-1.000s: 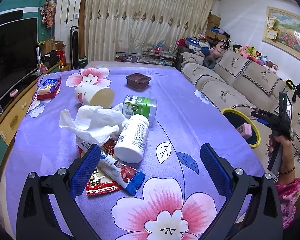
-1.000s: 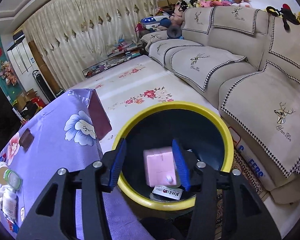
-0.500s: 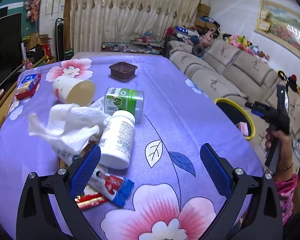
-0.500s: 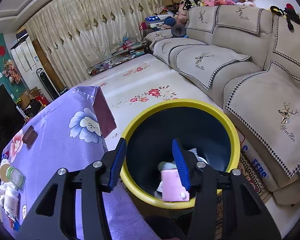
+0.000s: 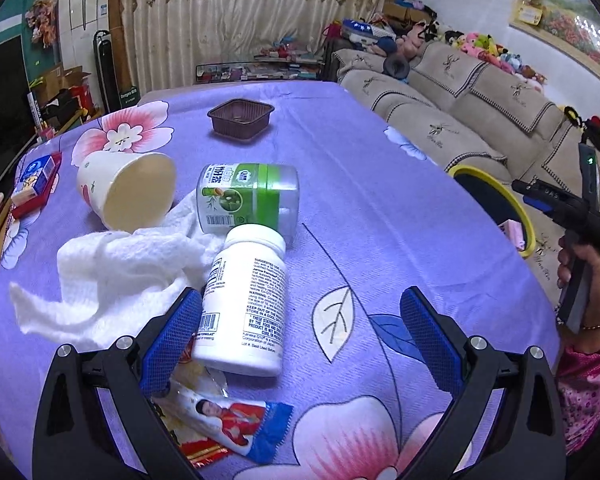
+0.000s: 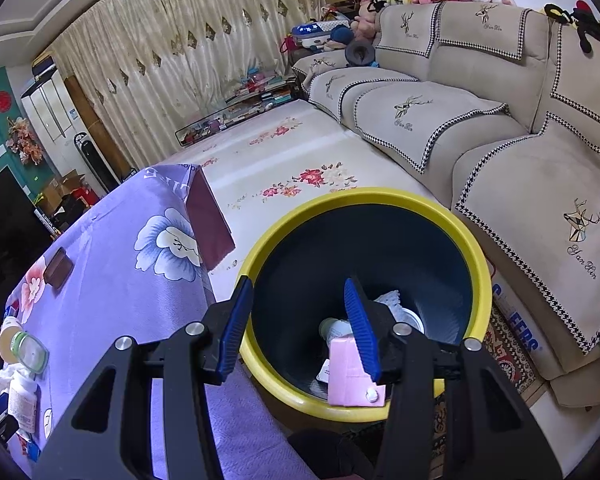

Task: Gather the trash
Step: 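Lower the left gripper onto the white pill bottle and grasp it, then carry the pill bottle over the bin and open the left gripper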

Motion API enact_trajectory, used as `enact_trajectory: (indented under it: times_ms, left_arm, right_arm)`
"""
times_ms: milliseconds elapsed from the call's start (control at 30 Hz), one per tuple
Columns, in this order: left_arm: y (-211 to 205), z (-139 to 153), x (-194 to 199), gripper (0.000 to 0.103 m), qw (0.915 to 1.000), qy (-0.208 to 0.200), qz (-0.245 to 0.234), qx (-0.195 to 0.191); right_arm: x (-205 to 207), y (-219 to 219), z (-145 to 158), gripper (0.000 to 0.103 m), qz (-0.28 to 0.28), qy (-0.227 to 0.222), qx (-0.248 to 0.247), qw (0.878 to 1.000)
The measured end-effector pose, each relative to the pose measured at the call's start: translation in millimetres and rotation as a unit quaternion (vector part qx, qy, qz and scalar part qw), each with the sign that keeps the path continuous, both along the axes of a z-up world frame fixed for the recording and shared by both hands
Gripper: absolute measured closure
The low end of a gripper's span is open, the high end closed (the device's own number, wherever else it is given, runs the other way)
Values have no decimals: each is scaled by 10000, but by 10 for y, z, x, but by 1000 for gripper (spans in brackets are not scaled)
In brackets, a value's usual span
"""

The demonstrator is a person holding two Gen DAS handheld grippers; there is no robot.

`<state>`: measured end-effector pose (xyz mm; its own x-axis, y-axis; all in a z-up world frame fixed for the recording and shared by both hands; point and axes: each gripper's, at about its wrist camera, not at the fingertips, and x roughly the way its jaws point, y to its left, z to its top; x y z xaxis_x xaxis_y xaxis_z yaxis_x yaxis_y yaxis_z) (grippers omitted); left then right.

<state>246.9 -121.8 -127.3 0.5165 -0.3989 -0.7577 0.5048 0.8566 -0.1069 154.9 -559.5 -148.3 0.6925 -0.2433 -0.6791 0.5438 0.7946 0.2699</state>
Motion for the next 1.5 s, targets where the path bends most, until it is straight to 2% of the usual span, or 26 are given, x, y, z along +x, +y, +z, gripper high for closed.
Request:
enact_trajectory:
  times_ms: [133,267,433,567,633,800,933,1000,1200,1500]
  left_arm:
    - [-58,-30,66,6,9999,35,4,109]
    - [-150,-56,100,15,9998,106,-75,178]
    - [-329,-88,73,15,9991,126,-249,318]
    - [-397,-109,119,16,9990,166,-106,393]
    - [-423,-118,140,19,9988,169,-20,453]
    - [-417,-172,201,40,9975,289,154,627]
    - [-386,-241,212,45,9964,406,158,732]
    - [-383,-270,202,55,9961,409,158,768]
    - [-376,-254,160,56,9969,374,114,680]
    - [-546,-17,-11,56,9984,126,-185,526]
  right_arm:
    - [16,-3,-18,57,15,16,24,10000]
    - [24,-15,-21,57,42,15,43,10000]
    - [19,-45,-32,57,22,2,81,10000]
    - [2,-52,-30,57,13,-21,100,9999]
    - [-7,-59,-31,57,12,-30,107,9999]
    - [-26,-104,-51,57,-15,-39,161,9999]
    - [-43,-127,-66,57,-32,-49,195,9998]
    - [-47,-134,-69,57,-35,-58,205,9998]
    - [-57,-135,-60,57,-17,-83,207,9997]
    - [-121,-142,7,57,-10,-187,185,9997]
